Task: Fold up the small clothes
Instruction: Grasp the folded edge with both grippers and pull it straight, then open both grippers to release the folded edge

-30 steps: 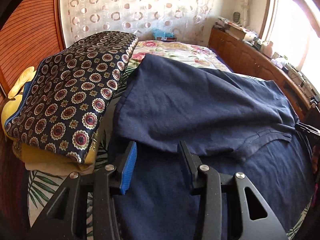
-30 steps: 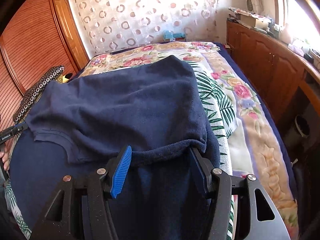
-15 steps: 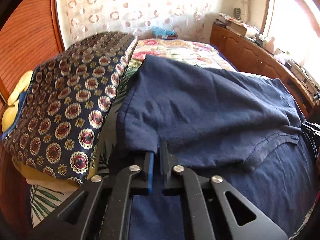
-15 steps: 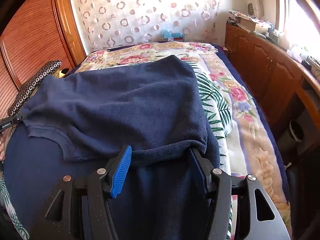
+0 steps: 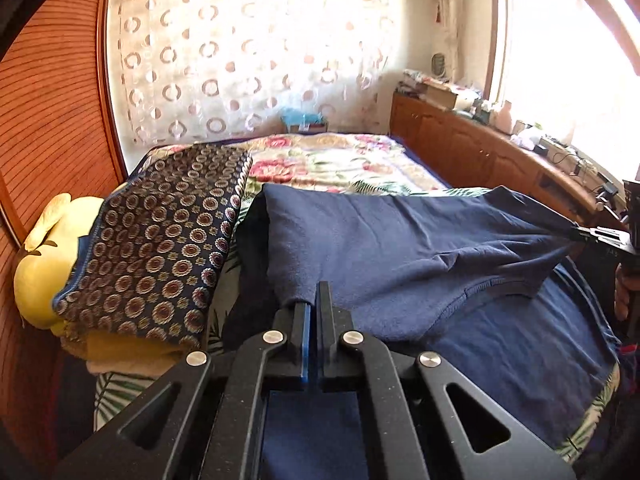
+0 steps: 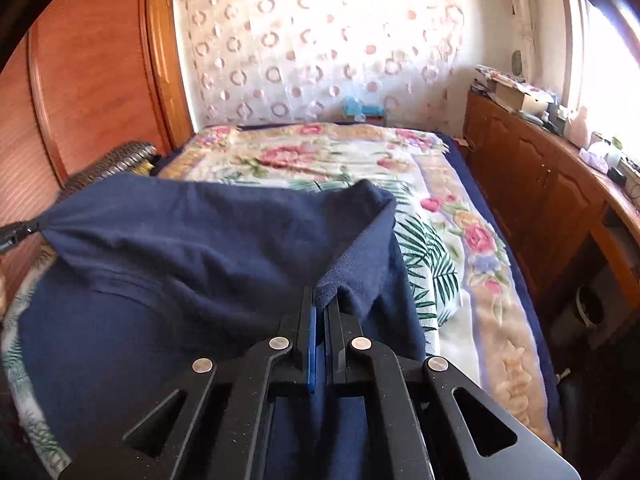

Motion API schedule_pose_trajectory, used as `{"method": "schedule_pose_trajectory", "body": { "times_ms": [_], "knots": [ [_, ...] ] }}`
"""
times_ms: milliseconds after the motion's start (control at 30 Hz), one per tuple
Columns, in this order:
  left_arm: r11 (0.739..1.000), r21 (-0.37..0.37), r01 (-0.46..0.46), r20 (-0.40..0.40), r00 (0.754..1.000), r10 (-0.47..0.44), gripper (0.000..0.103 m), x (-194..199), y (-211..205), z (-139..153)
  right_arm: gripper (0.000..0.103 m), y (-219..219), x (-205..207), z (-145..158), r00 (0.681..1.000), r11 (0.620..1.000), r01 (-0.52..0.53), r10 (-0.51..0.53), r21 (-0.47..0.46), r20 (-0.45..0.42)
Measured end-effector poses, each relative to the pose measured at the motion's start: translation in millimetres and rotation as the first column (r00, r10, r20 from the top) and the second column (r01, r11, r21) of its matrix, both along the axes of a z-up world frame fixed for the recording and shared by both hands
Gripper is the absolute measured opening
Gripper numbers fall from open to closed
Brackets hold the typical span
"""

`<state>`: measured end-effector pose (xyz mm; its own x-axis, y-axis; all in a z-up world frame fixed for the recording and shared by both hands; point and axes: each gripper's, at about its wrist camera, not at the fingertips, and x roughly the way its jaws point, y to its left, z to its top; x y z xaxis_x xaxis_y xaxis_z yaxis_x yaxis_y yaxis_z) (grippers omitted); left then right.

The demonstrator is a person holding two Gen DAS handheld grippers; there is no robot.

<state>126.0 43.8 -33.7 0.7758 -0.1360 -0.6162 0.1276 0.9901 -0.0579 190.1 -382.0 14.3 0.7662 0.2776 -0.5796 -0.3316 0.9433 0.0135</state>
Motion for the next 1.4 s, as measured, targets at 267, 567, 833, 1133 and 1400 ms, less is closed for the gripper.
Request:
{"method": "schedule_pose_trajectory", "body": {
  "times_ms": [267, 567, 833, 1133, 1400],
  "knots": [
    [1.000, -0.012, 0.019, 0.047, 0.999, -0.019, 0.002, -50.3, 4.1, 9.5, 0.002, -23.0, -63.3, 10.3, 0.999, 0.998, -0.023, 0.021, 0.063, 0.042],
    [0.999, -0.040, 0.028, 0.037, 0.999, -0.026, 0.002, -86.9, 11.6, 4.2, 0.002, -36.4, -119.4, 3.8, 0.998, 0.997, -0.053, 0.050, 0.061, 0.039],
    [1.000, -0.004, 0.028, -0.028, 0.999, -0.028, 0.002, -104.3, 11.6, -25.0, 0.002, -38.5, -129.7, -5.4, 0.999, 0.998, -0.052, 0.052, 0.027, -0.010],
    [0.999, 0.024, 0.029, -0.107, 0.994, -0.027, 0.003, -107.6, 6.9, -57.3, 0.002, -29.7, -105.7, -40.0, 0.994, 0.999, -0.033, 0.033, 0.000, -0.106],
    [1.000, 0.016, 0.023, -0.091, 0.996, -0.022, 0.006, -112.5, 7.2, -53.2, 0.008, -25.0, -121.2, -31.2, 0.996, 0.999, -0.037, 0.035, -0.024, -0.080]
  ]
}}
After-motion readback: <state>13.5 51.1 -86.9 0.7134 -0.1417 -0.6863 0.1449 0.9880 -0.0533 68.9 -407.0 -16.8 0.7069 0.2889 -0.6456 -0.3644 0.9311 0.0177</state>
